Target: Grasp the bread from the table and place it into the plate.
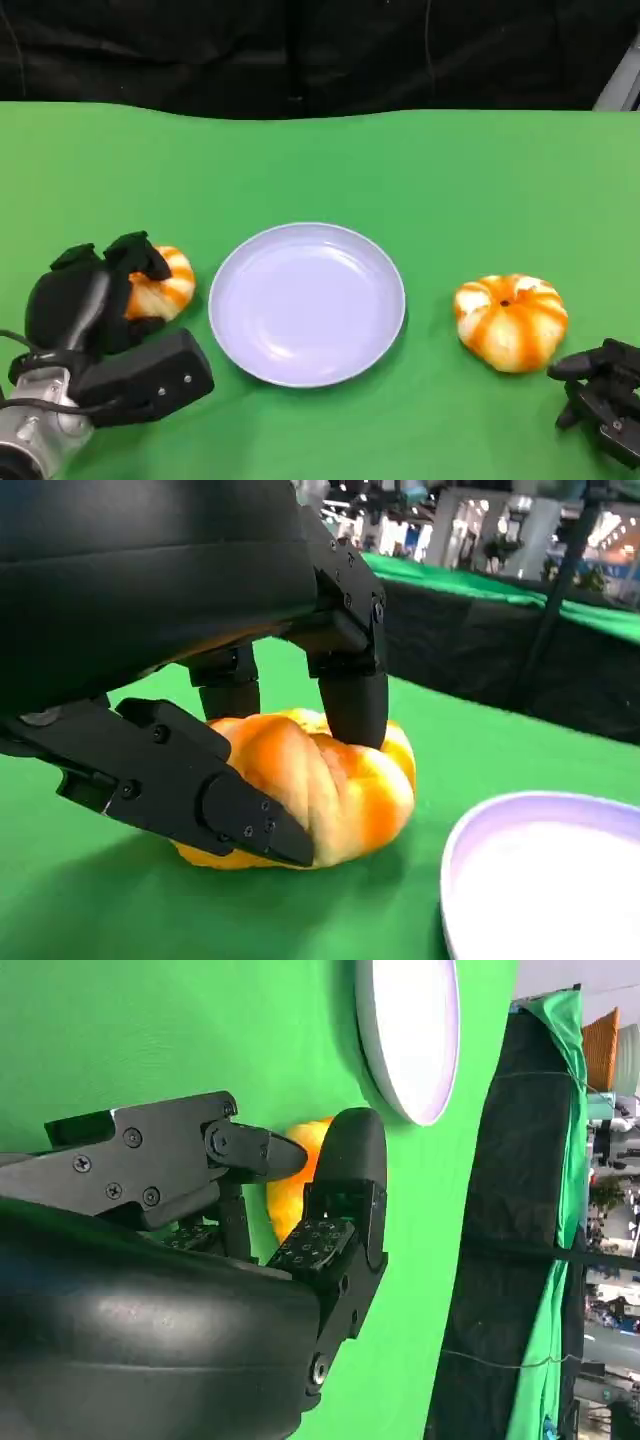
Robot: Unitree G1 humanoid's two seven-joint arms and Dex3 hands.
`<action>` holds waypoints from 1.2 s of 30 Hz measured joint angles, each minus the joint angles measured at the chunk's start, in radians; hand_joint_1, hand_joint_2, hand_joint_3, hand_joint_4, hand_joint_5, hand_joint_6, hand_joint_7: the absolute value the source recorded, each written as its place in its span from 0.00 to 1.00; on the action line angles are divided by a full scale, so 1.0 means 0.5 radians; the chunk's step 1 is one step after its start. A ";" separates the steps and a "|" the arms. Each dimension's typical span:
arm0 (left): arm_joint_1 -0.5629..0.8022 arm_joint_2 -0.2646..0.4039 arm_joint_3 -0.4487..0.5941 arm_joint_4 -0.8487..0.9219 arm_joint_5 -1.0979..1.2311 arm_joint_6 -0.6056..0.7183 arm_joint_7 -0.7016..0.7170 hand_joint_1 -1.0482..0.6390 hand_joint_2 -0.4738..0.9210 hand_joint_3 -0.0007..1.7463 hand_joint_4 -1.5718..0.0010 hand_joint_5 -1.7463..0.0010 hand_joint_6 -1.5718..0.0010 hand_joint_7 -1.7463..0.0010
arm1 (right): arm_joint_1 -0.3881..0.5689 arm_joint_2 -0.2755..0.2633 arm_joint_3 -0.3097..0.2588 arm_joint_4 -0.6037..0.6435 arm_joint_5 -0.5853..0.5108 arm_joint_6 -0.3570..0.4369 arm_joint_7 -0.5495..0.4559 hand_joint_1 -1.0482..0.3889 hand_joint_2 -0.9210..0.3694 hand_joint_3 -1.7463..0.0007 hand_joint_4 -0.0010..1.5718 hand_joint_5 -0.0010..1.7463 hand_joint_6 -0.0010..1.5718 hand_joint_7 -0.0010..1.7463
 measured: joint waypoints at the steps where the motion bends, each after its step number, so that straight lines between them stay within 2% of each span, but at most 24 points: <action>1: 0.000 -0.002 0.004 0.000 -0.008 0.000 0.021 0.58 0.99 0.03 0.66 0.00 0.68 0.07 | 0.000 0.000 0.000 0.000 0.000 0.000 0.000 0.70 0.00 0.76 0.43 0.83 0.53 0.47; 9: 0.038 -0.004 0.042 -0.035 -0.014 -0.044 0.212 0.61 0.99 0.04 0.67 0.00 0.70 0.03 | -0.004 0.000 0.000 0.010 0.001 0.000 0.004 0.70 0.00 0.76 0.42 0.83 0.53 0.46; 15: 0.082 0.002 0.048 -0.153 -0.008 -0.182 0.311 0.64 0.98 0.05 0.64 0.00 0.61 0.13 | -0.011 0.000 -0.001 0.042 0.001 -0.007 0.008 0.70 0.00 0.76 0.42 0.83 0.53 0.46; 21: 0.128 0.028 0.049 -0.312 0.011 -0.287 0.354 0.63 0.94 0.09 0.61 0.04 0.57 0.19 | -0.015 0.000 -0.002 0.042 0.004 -0.007 0.010 0.71 0.00 0.76 0.42 0.84 0.53 0.46; 22: 0.139 0.031 0.050 -0.343 0.012 -0.303 0.355 0.63 0.91 0.15 0.60 0.05 0.56 0.21 | -0.015 0.000 -0.002 0.042 0.005 -0.008 0.010 0.71 0.00 0.76 0.42 0.84 0.53 0.46; 23: 0.153 0.033 0.051 -0.375 0.014 -0.315 0.356 0.64 0.81 0.29 0.59 0.06 0.55 0.23 | -0.016 0.000 -0.002 0.042 0.005 -0.009 0.013 0.71 0.00 0.77 0.42 0.84 0.53 0.46; 24: 0.164 0.034 0.051 -0.403 0.020 -0.324 0.356 0.64 0.75 0.38 0.58 0.08 0.53 0.25 | -0.017 0.000 -0.002 0.043 0.006 -0.012 0.019 0.71 0.00 0.77 0.42 0.84 0.53 0.46; 26: 0.181 0.035 0.053 -0.451 0.030 -0.340 0.358 0.64 0.68 0.49 0.57 0.10 0.51 0.29 | -0.018 0.000 -0.002 0.043 0.007 -0.013 0.022 0.70 0.00 0.77 0.42 0.84 0.53 0.46; 29: 0.216 0.036 0.067 -0.518 0.031 -0.376 0.358 0.65 0.65 0.53 0.54 0.14 0.47 0.35 | -0.019 0.000 -0.002 0.044 0.006 -0.013 0.016 0.71 0.00 0.77 0.42 0.84 0.54 0.46; 36: 0.280 0.035 0.074 -0.640 0.035 -0.462 0.348 0.65 0.68 0.52 0.52 0.19 0.43 0.41 | -0.020 0.000 0.000 0.044 -0.001 -0.012 -0.013 0.72 0.00 0.77 0.42 0.83 0.54 0.46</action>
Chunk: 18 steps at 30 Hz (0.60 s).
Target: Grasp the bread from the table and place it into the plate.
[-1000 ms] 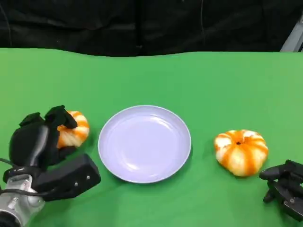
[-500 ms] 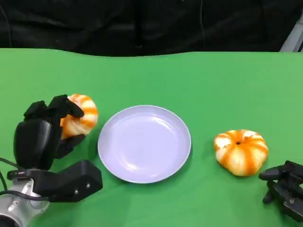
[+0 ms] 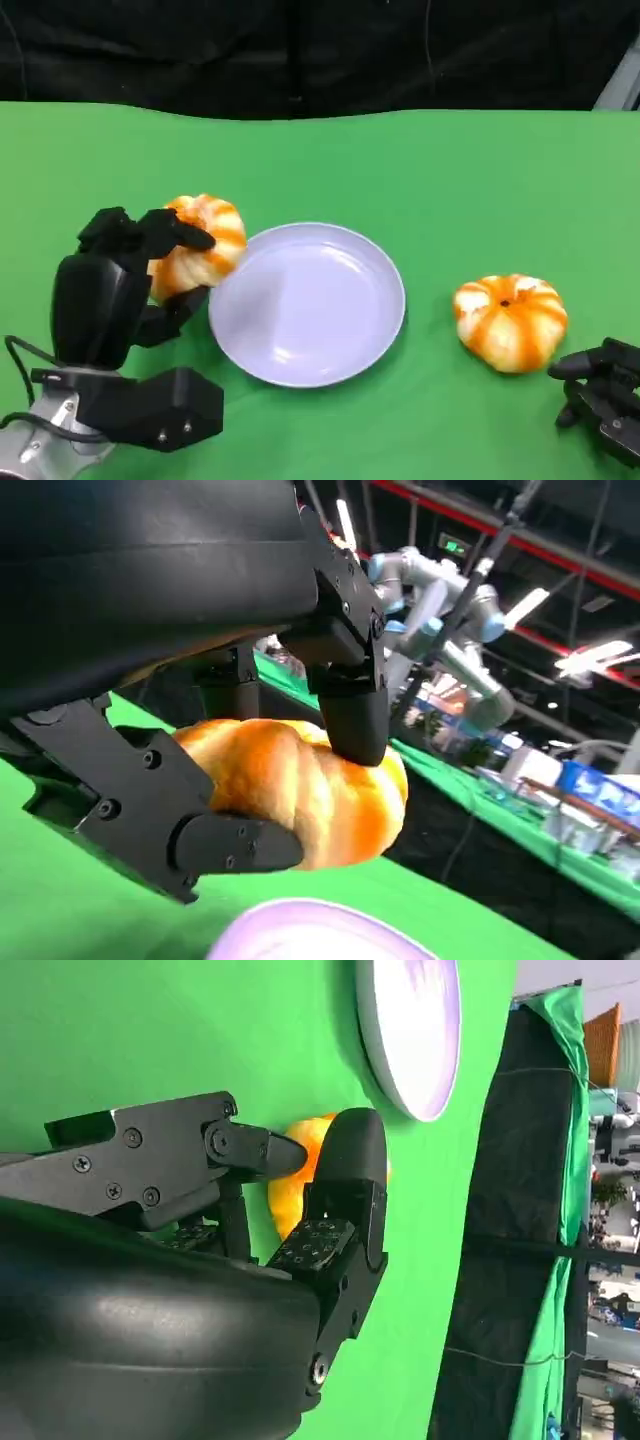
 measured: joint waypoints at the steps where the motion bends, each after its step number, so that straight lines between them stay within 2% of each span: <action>1: 0.002 -0.001 0.000 -0.009 0.001 -0.015 -0.003 0.65 0.69 0.52 0.52 0.19 0.44 0.41 | 0.000 0.000 0.000 0.000 0.000 0.000 -0.001 0.72 0.00 0.77 0.43 0.83 0.54 0.46; 10: 0.007 -0.023 -0.072 -0.029 0.117 -0.090 -0.014 0.63 0.75 0.44 0.48 0.23 0.39 0.48 | -0.038 0.000 0.001 0.025 -0.003 -0.001 0.007 0.72 0.00 0.77 0.43 0.83 0.54 0.46; 18: -0.002 -0.077 -0.099 -0.017 0.132 -0.135 -0.036 0.63 0.76 0.44 0.48 0.25 0.38 0.50 | -0.039 0.002 0.012 0.024 -0.021 -0.001 -0.031 0.71 0.00 0.78 0.43 0.83 0.55 0.45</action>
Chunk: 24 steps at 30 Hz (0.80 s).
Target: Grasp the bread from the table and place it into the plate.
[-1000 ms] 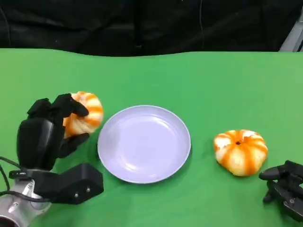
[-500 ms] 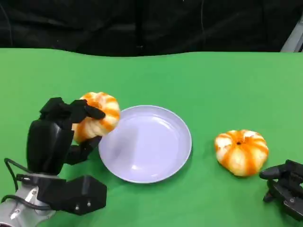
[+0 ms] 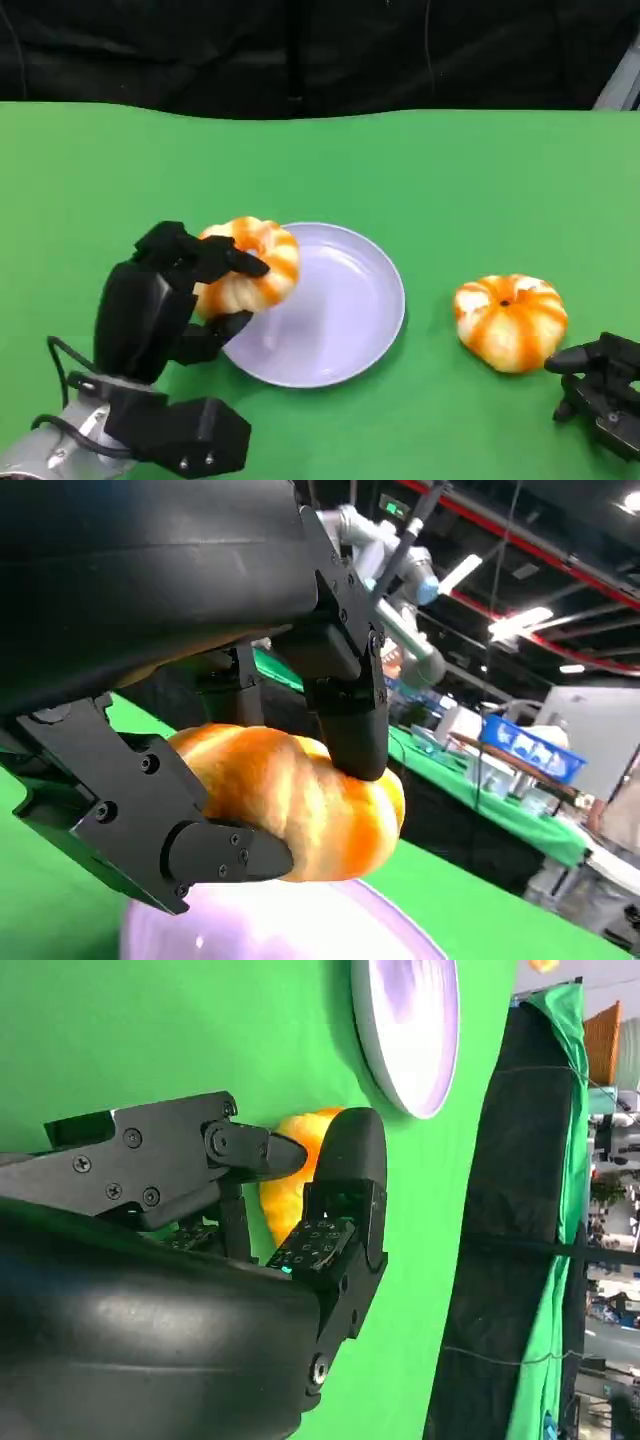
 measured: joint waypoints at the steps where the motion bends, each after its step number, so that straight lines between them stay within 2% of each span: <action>1: -0.005 -0.004 -0.004 0.003 0.000 -0.003 -0.004 0.63 0.77 0.44 0.48 0.25 0.38 0.50 | 0.000 0.000 0.001 0.000 0.000 -0.001 -0.003 0.71 0.00 0.78 0.43 0.83 0.55 0.45; 4: -0.034 -0.007 -0.016 0.017 0.001 -0.017 -0.036 0.63 0.77 0.43 0.48 0.27 0.39 0.51 | 0.000 0.000 0.005 0.000 0.000 -0.023 -0.004 0.71 0.00 0.78 0.43 0.83 0.55 0.45; 6: -0.051 -0.012 -0.021 0.038 0.000 -0.037 -0.053 0.63 0.80 0.36 0.47 0.29 0.37 0.55 | 0.000 0.001 0.006 0.002 0.000 -0.027 -0.003 0.71 0.00 0.78 0.44 0.83 0.55 0.45; 12: -0.136 -0.054 -0.073 0.178 0.006 -0.081 -0.113 0.64 0.85 0.29 0.45 0.32 0.33 0.63 | -0.001 0.009 0.012 0.004 0.001 -0.028 -0.004 0.72 0.00 0.77 0.43 0.83 0.55 0.45; 24: -0.315 -0.168 -0.165 0.435 0.039 -0.090 -0.181 0.62 0.91 0.23 0.46 0.32 0.33 0.63 | -0.001 0.015 0.033 0.004 -0.010 -0.032 -0.062 0.71 0.00 0.78 0.44 0.81 0.56 0.44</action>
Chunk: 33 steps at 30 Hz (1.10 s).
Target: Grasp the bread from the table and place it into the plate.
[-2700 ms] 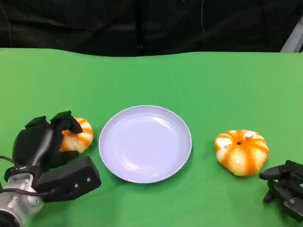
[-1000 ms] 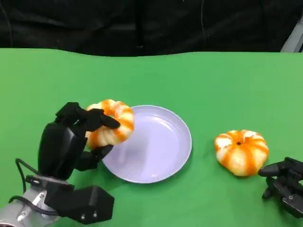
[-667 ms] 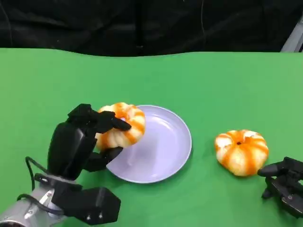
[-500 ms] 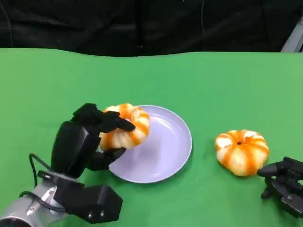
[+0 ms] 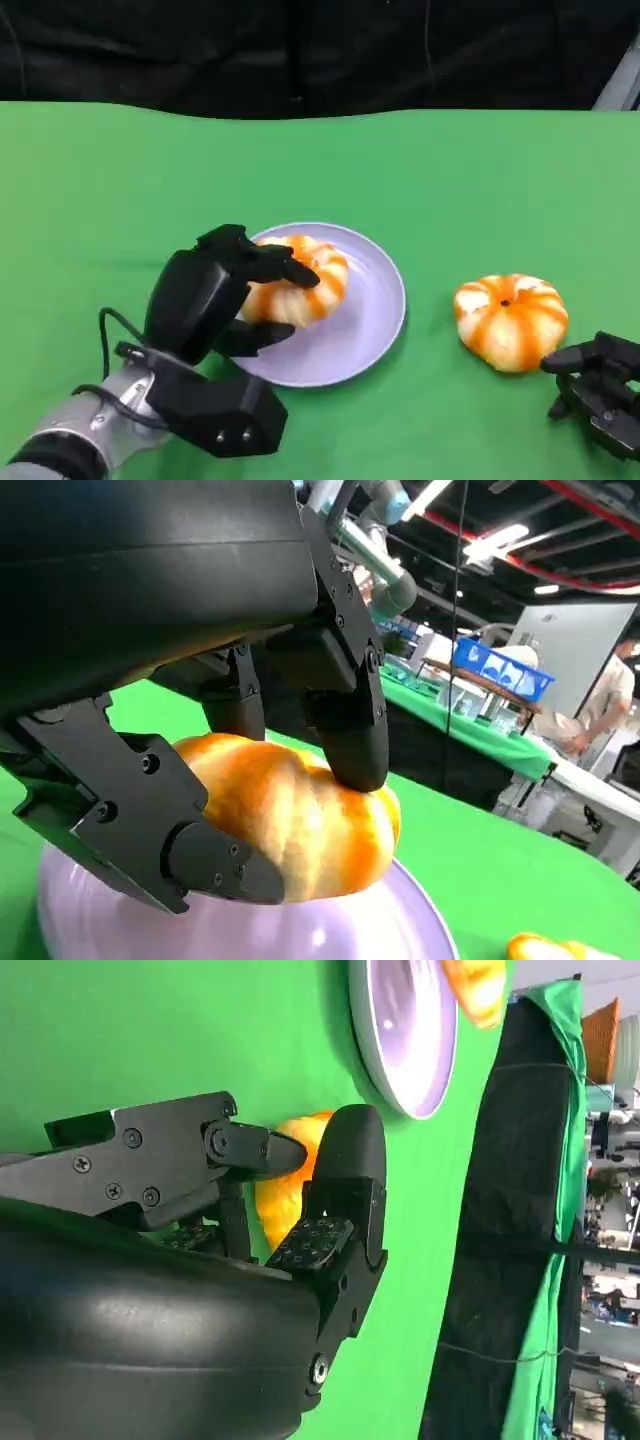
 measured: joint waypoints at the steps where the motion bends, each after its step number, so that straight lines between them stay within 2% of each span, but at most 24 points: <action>1: -0.007 -0.005 -0.003 0.013 0.003 0.000 0.000 0.62 0.91 0.23 0.46 0.32 0.33 0.63 | 0.000 0.000 0.001 0.000 0.000 -0.002 -0.005 0.71 0.00 0.78 0.44 0.81 0.56 0.44; 6: -0.046 -0.033 -0.012 0.081 0.008 0.027 -0.062 0.61 0.98 0.13 0.48 0.34 0.32 0.69 | -0.001 0.001 0.004 0.001 0.002 -0.024 0.002 0.70 0.00 0.78 0.44 0.81 0.56 0.44; 15: -0.103 -0.087 -0.031 0.165 -0.022 0.151 -0.273 0.60 1.00 0.08 0.50 0.35 0.34 0.74 | -0.001 0.011 0.005 0.001 0.006 -0.035 0.030 0.69 0.00 0.79 0.46 0.80 0.57 0.42; 24: -0.134 -0.109 -0.028 0.208 -0.070 0.195 -0.408 0.61 1.00 0.06 0.53 0.31 0.33 0.76 | -0.001 0.011 0.005 0.003 0.001 -0.060 0.018 0.69 0.00 0.80 0.46 0.79 0.58 0.41; 25: -0.137 -0.109 -0.027 0.208 -0.071 0.197 -0.411 0.60 1.00 0.07 0.52 0.38 0.34 0.80 | -0.001 0.011 0.005 0.003 0.001 -0.060 0.017 0.69 0.00 0.80 0.47 0.78 0.58 0.41; 26: -0.143 -0.110 -0.027 0.210 -0.074 0.202 -0.423 0.59 1.00 0.07 0.52 0.41 0.34 0.82 | -0.001 0.011 0.006 0.004 0.001 -0.060 0.017 0.69 0.00 0.80 0.47 0.78 0.59 0.41; 32: -0.173 -0.112 -0.026 0.235 -0.109 0.247 -0.493 0.59 1.00 0.07 0.51 0.44 0.33 0.85 | -0.001 0.011 0.006 0.005 0.002 -0.060 0.017 0.69 0.00 0.80 0.47 0.78 0.59 0.41; 33: -0.174 -0.112 -0.026 0.235 -0.110 0.249 -0.496 0.58 1.00 0.06 0.50 0.50 0.33 0.88 | -0.001 0.012 0.005 0.005 0.002 -0.060 0.017 0.69 0.00 0.80 0.47 0.78 0.59 0.41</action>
